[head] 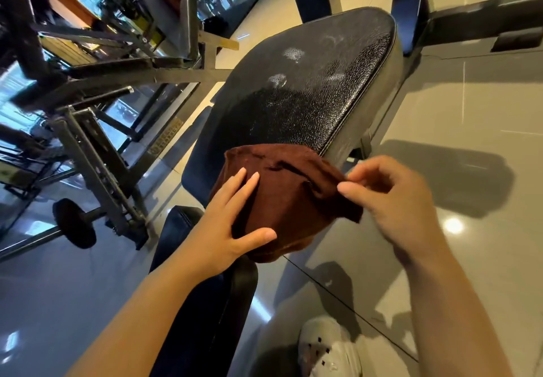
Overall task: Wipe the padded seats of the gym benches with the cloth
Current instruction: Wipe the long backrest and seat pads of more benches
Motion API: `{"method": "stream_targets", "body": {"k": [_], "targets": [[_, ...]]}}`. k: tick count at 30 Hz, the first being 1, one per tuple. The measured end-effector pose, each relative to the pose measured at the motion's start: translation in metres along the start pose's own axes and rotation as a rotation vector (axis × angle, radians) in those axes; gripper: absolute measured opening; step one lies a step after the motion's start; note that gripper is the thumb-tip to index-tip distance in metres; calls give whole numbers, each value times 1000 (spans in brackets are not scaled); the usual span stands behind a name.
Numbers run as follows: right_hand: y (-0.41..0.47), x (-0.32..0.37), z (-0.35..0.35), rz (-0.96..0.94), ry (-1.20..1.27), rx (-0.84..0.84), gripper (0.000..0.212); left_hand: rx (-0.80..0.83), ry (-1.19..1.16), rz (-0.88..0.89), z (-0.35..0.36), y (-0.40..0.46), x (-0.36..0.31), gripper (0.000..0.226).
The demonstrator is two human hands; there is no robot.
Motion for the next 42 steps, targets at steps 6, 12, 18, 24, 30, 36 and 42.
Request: {"method": "stream_targets", "body": {"k": [6,12,18,24,30,36,42], "targets": [[20,26,-22,46,-5,201,29,39,92,41,-6,-14,14,91],[20,21,-21,200,-56,313,27,-25,174,88,-10,-22,24,88],[16,16,-20,194,-54,197,22,-129,105,207,-12,-25,-1,58],[26,40,-10,-140,-289,-130,17,-204,205,317,-2,-24,-9,16],[37,23,10,-274,-462,-375,11,-181,251,319,-11,-39,-4,18],[-1,-4,53,-228,-10,-626,34,-199,215,239,-10,-33,-15,23],[-27,-22,128,-50,-58,-384,91,-249,-1,128,-13,3,-11,32]]}}
Point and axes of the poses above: each hand's wrist, its own y-axis towards the middle knuckle, its own z-axis out of the palm, x = y × z, the point moved 2 cm from there along y, towards the middle knuckle, and after that the axes turned 8 degrees about z, right-handed, at the moved point
